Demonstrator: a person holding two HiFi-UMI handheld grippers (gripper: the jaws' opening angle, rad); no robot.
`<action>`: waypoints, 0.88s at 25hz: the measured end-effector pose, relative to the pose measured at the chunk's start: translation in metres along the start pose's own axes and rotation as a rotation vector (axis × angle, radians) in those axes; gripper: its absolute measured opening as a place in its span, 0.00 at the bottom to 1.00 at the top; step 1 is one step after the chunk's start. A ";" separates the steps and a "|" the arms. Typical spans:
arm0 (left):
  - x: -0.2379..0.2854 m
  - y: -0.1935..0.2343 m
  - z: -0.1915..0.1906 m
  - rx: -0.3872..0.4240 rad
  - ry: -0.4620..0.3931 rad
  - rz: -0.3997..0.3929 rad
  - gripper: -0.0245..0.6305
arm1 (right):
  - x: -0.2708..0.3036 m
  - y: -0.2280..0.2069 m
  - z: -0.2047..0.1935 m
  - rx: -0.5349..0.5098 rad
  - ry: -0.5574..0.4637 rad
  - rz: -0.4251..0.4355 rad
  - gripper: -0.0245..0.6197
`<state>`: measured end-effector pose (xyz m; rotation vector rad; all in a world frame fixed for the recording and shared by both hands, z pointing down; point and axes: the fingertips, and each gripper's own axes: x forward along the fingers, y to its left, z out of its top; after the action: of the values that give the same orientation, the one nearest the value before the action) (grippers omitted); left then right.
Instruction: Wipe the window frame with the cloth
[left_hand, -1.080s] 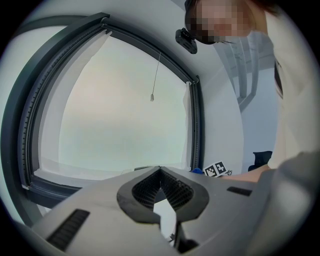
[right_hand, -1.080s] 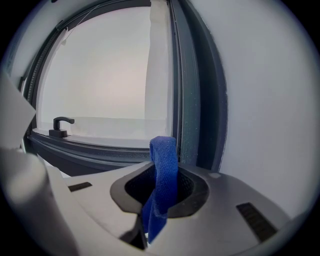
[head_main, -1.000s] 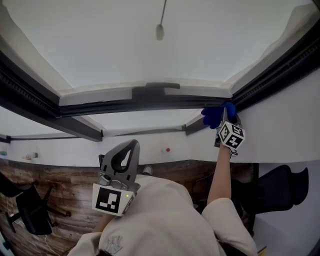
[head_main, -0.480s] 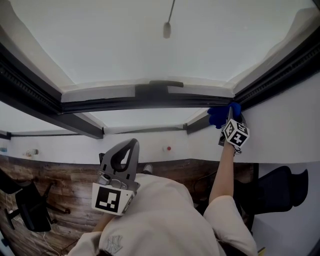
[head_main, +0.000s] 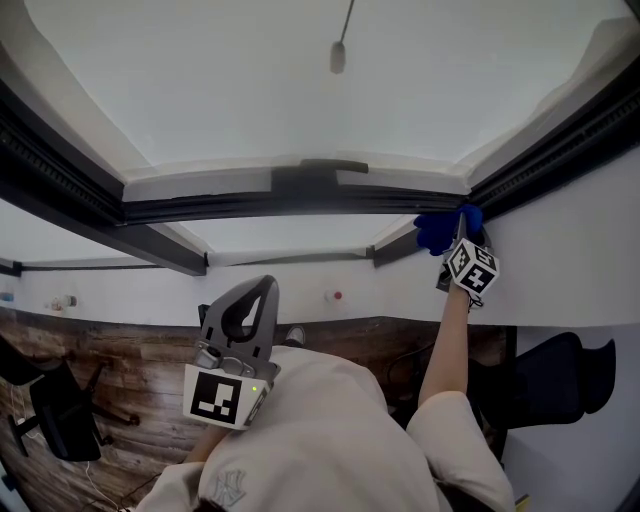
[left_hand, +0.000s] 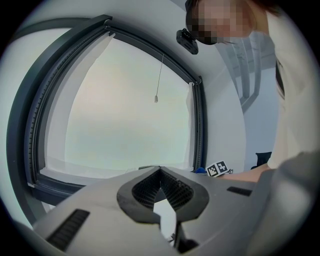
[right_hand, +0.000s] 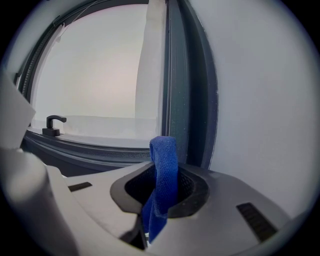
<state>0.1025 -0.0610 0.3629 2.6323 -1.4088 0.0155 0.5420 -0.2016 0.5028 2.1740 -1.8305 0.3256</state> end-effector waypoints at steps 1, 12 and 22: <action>0.000 0.000 0.000 -0.003 0.000 0.001 0.05 | 0.000 0.000 0.000 0.003 0.002 0.000 0.13; -0.013 0.038 0.008 -0.008 -0.022 0.110 0.05 | -0.047 0.068 0.022 0.012 -0.071 0.134 0.13; -0.061 0.099 -0.001 -0.012 0.007 0.266 0.05 | -0.145 0.226 0.033 0.054 -0.088 0.499 0.13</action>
<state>-0.0134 -0.0651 0.3719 2.4134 -1.7387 0.0467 0.2945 -0.1149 0.4366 1.7571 -2.4279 0.3865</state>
